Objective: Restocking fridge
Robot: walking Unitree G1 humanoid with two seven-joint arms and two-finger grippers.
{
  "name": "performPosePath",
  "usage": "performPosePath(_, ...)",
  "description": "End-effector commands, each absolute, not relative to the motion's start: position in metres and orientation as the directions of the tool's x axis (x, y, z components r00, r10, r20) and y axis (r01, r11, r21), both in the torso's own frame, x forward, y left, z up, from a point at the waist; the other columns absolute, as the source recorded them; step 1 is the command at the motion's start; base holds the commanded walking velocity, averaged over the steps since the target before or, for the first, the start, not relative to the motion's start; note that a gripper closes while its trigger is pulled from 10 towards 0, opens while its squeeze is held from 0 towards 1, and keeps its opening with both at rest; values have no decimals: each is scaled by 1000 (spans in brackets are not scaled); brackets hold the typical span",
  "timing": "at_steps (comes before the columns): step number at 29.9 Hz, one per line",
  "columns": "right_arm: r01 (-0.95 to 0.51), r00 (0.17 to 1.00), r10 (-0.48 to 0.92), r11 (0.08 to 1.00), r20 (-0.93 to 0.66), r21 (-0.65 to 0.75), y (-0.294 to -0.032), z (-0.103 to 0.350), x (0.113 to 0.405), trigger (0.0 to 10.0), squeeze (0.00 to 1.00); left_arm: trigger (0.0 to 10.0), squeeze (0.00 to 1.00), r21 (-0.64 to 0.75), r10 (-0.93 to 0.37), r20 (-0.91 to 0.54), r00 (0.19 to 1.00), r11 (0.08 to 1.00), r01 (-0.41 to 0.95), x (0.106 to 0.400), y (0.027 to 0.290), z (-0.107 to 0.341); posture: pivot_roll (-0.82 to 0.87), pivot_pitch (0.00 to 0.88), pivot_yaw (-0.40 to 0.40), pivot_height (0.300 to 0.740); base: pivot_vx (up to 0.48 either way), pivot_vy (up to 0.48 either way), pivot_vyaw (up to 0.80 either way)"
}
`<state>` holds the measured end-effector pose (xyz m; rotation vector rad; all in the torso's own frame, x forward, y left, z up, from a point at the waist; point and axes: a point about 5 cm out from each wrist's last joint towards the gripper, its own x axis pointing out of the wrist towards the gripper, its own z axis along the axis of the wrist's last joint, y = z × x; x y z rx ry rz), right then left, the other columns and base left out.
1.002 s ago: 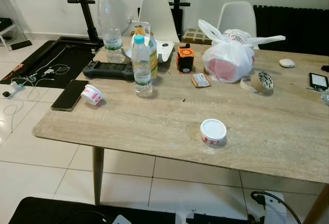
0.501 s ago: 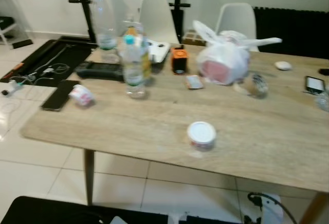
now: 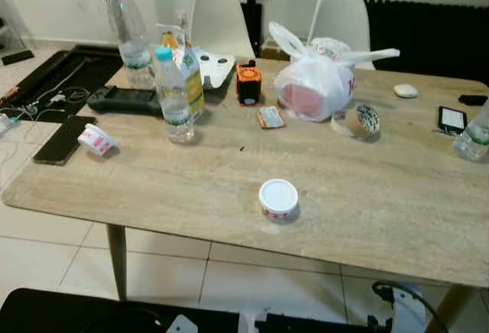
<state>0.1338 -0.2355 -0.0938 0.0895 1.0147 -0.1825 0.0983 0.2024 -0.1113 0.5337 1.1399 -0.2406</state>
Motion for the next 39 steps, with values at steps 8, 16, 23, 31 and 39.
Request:
performPosePath(8, 348, 617, -221, 937, -755, 11, -257, -77, 157, 10000, 0, 10000, 282, 302, 79, -875, 477, 859, 413, 107, 197, -109, 17, 0, -31, 740, 0, 0, 0)
performPosePath(16, 661, 295, -414, 739, -861, -129, -285, -95, 77, 10000, 0, 10000, 267, 348, 206, -883, 422, 891, 293, 95, 207, -111, 36, 0, -38, 740, 0, 0, 0)
performPosePath(23, 916, -220, -608, 142, -763, -376, -331, -81, -22, 10000, 0, 10000, 271, 347, 201, -894, 401, 876, 334, 93, 206, -112, 13, 0, -31, 740, 0, 0, 0)
performPosePath(31, 886, -432, -768, -263, -474, -382, -415, -16, -39, 10000, 0, 10000, 275, 331, 157, -882, 445, 877, 347, 98, 201, -111, -13, 0, -33, 740, 0, 0, 0)
performPosePath(39, 976, -182, -982, -176, -43, -129, -512, 122, 33, 10000, 0, 10000, 278, 329, 144, -878, 456, 874, 358, 100, 199, -111, -41, 0, -25, 740, 0, 0, 0)
